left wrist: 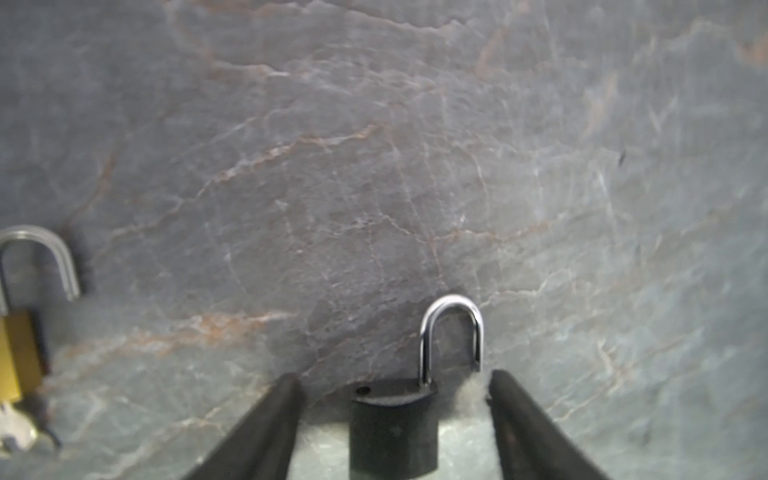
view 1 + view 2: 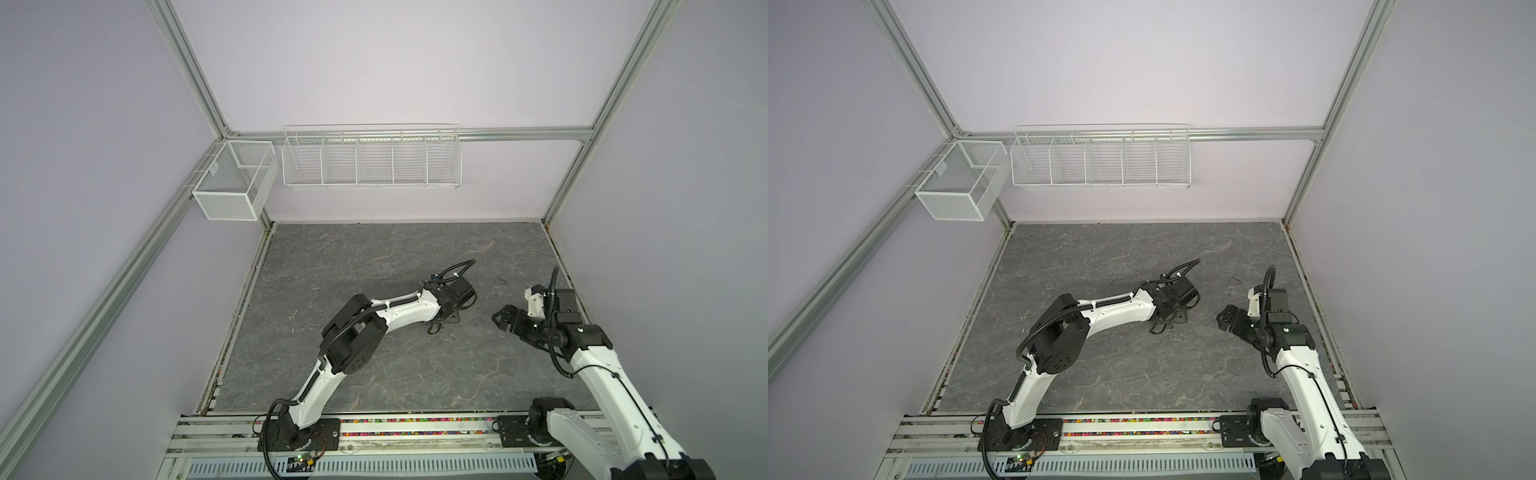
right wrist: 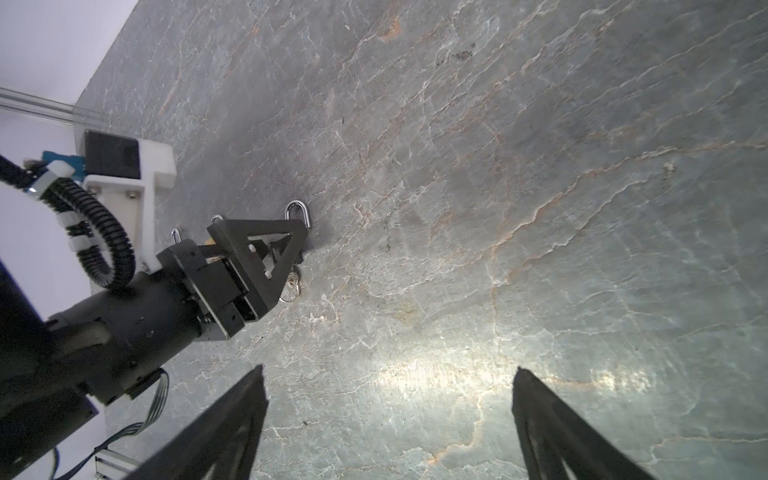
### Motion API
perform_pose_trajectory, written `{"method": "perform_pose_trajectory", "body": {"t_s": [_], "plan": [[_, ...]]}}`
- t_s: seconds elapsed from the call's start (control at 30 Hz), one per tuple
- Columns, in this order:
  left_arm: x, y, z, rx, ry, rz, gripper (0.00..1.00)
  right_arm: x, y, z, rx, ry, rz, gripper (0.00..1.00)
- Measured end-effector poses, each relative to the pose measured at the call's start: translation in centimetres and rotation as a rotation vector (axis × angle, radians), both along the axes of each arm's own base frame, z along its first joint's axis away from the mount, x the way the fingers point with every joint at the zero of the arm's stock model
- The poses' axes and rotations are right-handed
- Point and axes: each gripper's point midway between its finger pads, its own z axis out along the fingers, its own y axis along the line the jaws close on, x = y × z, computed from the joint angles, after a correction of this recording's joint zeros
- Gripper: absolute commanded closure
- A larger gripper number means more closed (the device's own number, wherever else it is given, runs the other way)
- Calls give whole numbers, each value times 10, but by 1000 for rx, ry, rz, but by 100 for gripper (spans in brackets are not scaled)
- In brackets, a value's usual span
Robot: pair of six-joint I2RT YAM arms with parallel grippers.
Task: Unlock with the key
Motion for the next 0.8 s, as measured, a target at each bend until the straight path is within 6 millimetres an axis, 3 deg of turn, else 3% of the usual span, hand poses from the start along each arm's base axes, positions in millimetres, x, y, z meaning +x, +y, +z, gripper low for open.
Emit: {"method": "perform_pose_trajectory", "body": {"t_s": [0.1,0.17,0.23,0.3,0.37,0.43,0.5,0.6,0.67,0.73,0.8], "plan": [[2,1,11,-7,-19,-1,17,2,-4,9,-27,-26,-4,11],[6,4,31,-19,-58,4,10,6,-9,16,-55,-51,-21,11],[11,12,65,-35,-118,9,0,12,-19,22,-101,-80,-56,11],[17,27,104,-59,-191,27,0,18,-29,26,-148,-109,-96,11],[27,56,147,-75,-282,64,1,25,-41,29,-196,-152,-144,11],[41,100,186,-64,-381,122,0,32,-54,30,-250,-210,-198,11],[56,151,210,-15,-465,201,0,36,-69,28,-317,-256,-261,11],[77,244,223,150,-577,349,1,44,-94,19,-441,-308,-341,11],[85,302,212,271,-627,424,0,51,-106,8,-513,-318,-376,11],[86,356,182,397,-622,479,0,62,-115,-8,-577,-303,-389,11],[83,396,146,476,-586,513,0,74,-122,-26,-632,-273,-388,11]]}}
